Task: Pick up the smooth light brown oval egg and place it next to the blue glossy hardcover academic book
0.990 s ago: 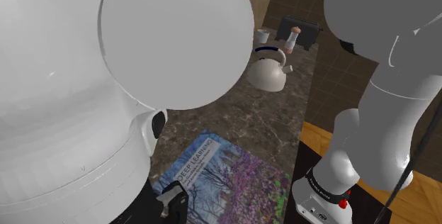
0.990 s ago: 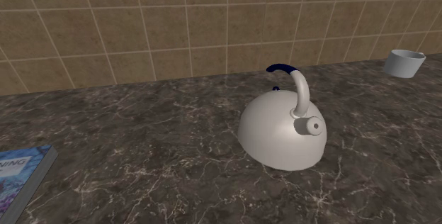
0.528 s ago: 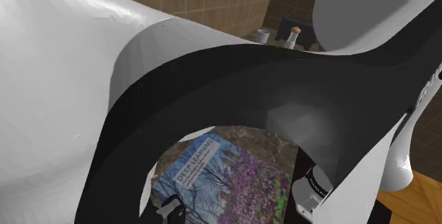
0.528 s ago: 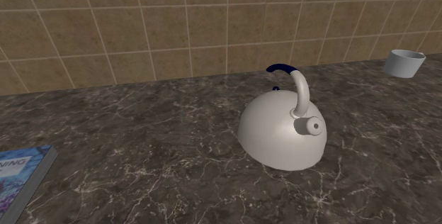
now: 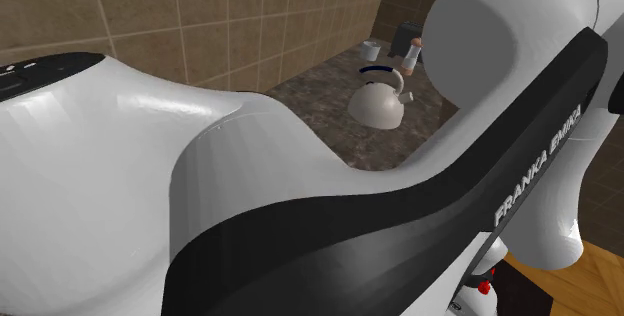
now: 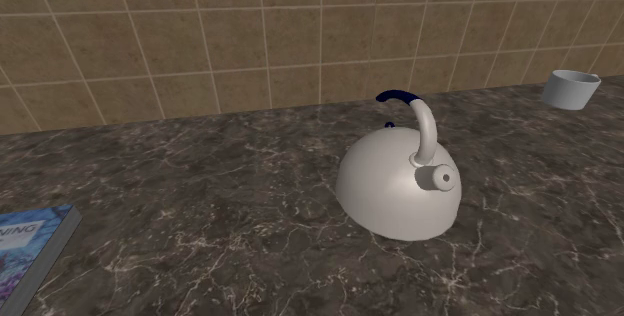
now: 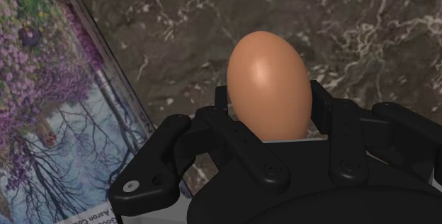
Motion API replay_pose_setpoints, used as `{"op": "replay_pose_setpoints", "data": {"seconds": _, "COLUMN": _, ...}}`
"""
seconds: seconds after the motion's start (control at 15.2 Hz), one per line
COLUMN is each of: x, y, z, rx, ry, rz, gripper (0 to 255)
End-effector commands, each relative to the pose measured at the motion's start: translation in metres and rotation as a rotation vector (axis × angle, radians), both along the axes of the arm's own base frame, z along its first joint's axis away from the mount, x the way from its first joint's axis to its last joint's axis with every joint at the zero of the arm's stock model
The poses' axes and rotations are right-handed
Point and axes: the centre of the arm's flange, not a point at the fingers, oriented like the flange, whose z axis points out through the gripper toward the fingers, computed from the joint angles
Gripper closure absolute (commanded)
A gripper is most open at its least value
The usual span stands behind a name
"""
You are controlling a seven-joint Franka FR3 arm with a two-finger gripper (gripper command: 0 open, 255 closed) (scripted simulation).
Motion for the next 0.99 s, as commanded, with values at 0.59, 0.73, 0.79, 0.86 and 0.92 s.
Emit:
{"op": "replay_pose_setpoints", "data": {"seconds": 0.59, "x": -0.001, "y": -0.001, "z": -0.007, "rx": 0.000, "ry": 0.000, "rz": 0.000, "gripper": 0}}
{"op": "replay_pose_setpoints", "data": {"seconds": 0.73, "x": -0.001, "y": -0.001, "z": -0.007, "rx": 0.000, "ry": 0.000, "rz": 0.000, "gripper": 0}}
{"op": "replay_pose_setpoints", "data": {"seconds": 0.79, "x": -0.001, "y": -0.001, "z": -0.007, "rx": 0.000, "ry": 0.000, "rz": 0.000, "gripper": 0}}
{"op": "replay_pose_setpoints", "data": {"seconds": 0.86, "x": -0.001, "y": -0.001, "z": -0.007, "rx": 0.000, "ry": 0.000, "rz": 0.000, "gripper": 0}}
{"op": "replay_pose_setpoints", "data": {"seconds": 0.92, "x": 0.002, "y": 0.000, "z": 0.006, "rx": 0.000, "ry": 0.000, "rz": 0.000, "gripper": 0}}
